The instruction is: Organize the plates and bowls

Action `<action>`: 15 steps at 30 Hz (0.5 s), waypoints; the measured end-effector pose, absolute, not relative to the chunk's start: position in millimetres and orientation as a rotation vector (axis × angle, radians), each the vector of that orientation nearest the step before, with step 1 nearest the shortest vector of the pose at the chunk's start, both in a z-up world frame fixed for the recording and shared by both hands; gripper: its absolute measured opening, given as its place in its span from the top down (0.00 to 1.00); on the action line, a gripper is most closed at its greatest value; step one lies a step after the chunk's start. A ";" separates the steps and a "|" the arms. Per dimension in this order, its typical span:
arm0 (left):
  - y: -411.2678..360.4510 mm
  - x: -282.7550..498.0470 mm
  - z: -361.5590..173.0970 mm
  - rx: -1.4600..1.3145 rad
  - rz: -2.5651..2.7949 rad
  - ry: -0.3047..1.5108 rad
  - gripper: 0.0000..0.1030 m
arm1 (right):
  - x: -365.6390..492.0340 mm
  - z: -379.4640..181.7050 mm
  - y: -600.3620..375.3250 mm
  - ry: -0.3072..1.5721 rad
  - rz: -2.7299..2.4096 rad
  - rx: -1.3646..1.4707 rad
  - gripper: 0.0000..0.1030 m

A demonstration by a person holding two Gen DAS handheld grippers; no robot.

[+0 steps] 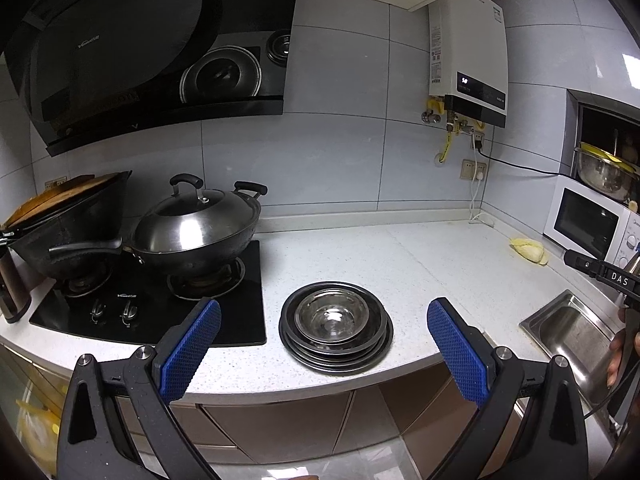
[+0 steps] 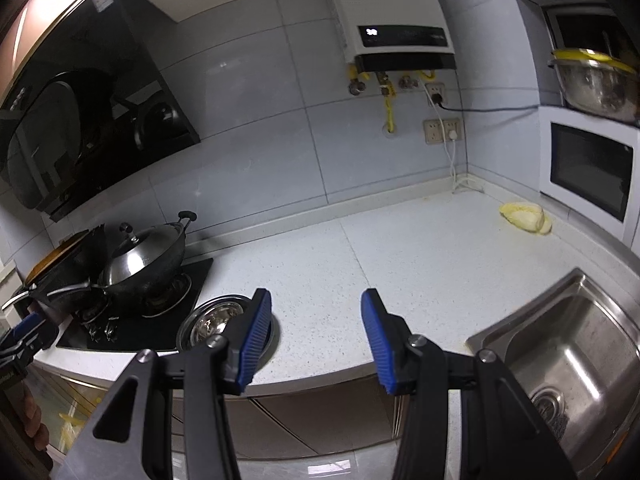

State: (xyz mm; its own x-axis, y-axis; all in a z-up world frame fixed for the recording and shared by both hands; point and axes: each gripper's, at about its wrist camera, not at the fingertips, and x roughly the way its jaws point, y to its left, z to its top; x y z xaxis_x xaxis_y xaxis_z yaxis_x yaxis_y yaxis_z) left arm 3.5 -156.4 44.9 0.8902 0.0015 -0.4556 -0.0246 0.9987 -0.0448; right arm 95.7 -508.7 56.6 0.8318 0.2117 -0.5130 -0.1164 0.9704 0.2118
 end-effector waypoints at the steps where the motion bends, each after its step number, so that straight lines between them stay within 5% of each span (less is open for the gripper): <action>1: -157.0 3.7 44.8 -0.051 0.012 0.474 0.02 | 97.7 54.6 -510.1 0.575 0.172 0.185 0.56; 15: -159.1 2.5 45.0 -0.048 0.008 0.478 0.02 | 104.8 43.4 -516.6 0.642 0.148 0.185 0.56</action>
State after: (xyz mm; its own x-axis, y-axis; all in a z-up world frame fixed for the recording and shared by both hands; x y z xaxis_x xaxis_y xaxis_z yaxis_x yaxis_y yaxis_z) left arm 2.5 -159.1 45.0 0.8879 -0.0040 -0.4601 -0.0185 0.9988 -0.0443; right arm 104.8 -516.6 43.4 0.7913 0.1938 -0.5800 -0.0794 0.9730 0.2167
